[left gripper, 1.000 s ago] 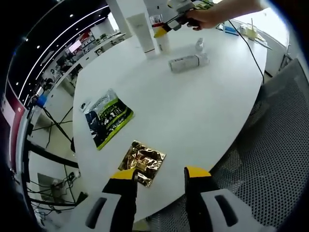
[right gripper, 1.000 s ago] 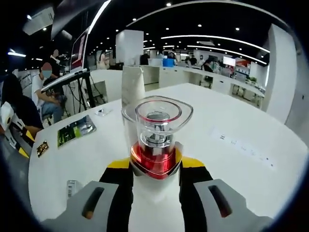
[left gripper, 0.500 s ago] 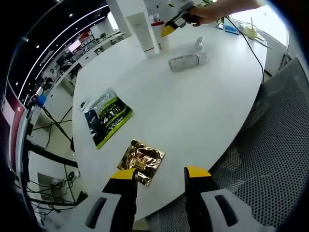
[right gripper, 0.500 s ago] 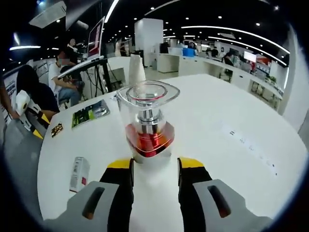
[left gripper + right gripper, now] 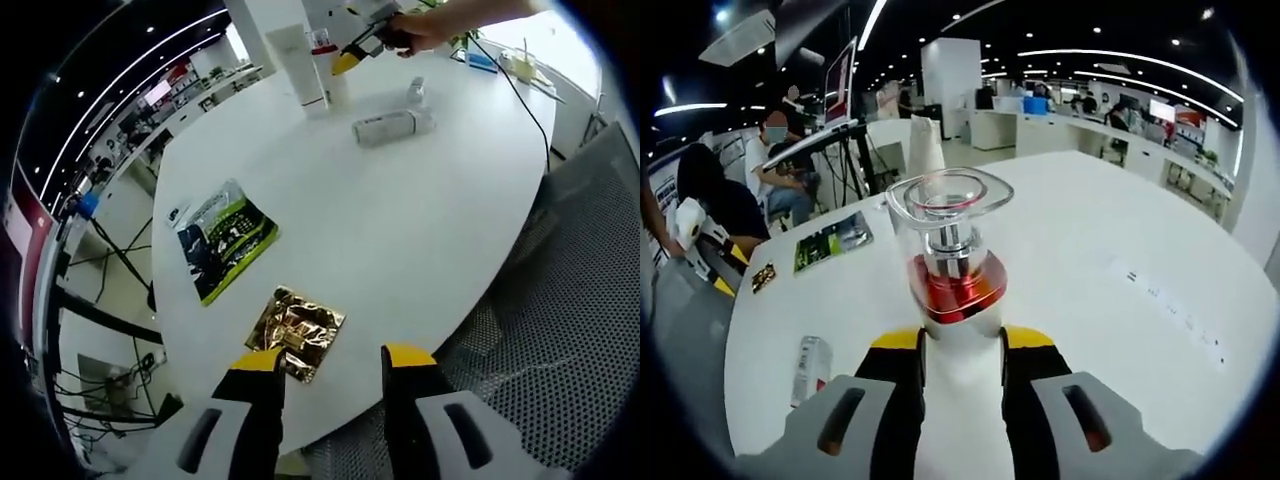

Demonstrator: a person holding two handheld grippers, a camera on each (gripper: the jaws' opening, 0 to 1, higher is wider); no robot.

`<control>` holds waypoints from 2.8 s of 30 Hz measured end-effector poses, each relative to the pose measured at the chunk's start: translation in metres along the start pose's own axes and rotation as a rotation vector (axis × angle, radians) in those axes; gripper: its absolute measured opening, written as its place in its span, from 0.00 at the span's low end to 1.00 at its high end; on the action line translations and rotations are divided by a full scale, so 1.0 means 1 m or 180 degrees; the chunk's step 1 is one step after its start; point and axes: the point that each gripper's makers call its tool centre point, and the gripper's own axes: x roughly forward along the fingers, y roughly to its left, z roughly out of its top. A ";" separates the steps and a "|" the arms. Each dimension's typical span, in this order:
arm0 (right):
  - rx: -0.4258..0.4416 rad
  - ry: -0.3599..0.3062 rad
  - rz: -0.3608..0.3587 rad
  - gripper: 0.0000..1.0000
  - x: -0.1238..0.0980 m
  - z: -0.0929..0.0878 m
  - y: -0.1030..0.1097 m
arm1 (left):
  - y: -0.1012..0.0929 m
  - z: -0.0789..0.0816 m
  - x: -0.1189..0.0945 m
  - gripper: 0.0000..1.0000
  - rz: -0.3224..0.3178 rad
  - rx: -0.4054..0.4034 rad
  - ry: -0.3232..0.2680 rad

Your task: Arrange the skincare products in the storage area until every visible bottle or jar stands upright without overlapping.

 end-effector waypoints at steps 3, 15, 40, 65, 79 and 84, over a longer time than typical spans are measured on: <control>0.0074 -0.0006 -0.0031 0.25 -0.001 0.000 -0.002 | 0.000 -0.001 0.000 0.39 -0.0001 0.0000 0.0009; 0.0093 0.0025 -0.0093 0.25 0.000 0.002 0.000 | -0.001 -0.002 0.001 0.39 -0.0010 -0.0008 0.0013; 0.0872 0.0074 -0.0241 0.28 -0.032 -0.038 -0.021 | -0.001 -0.004 0.001 0.39 -0.0007 -0.0012 0.0068; -0.0469 0.1598 0.0601 0.34 -0.092 -0.113 0.003 | -0.002 -0.005 0.001 0.39 -0.0037 0.0014 0.0111; -0.1733 0.2353 0.0574 0.21 -0.093 -0.155 -0.005 | -0.007 -0.006 0.002 0.39 -0.0108 0.0063 0.0130; -0.1500 0.2358 0.0444 0.20 -0.094 -0.153 -0.007 | -0.010 -0.003 0.002 0.40 -0.0152 0.0099 0.0101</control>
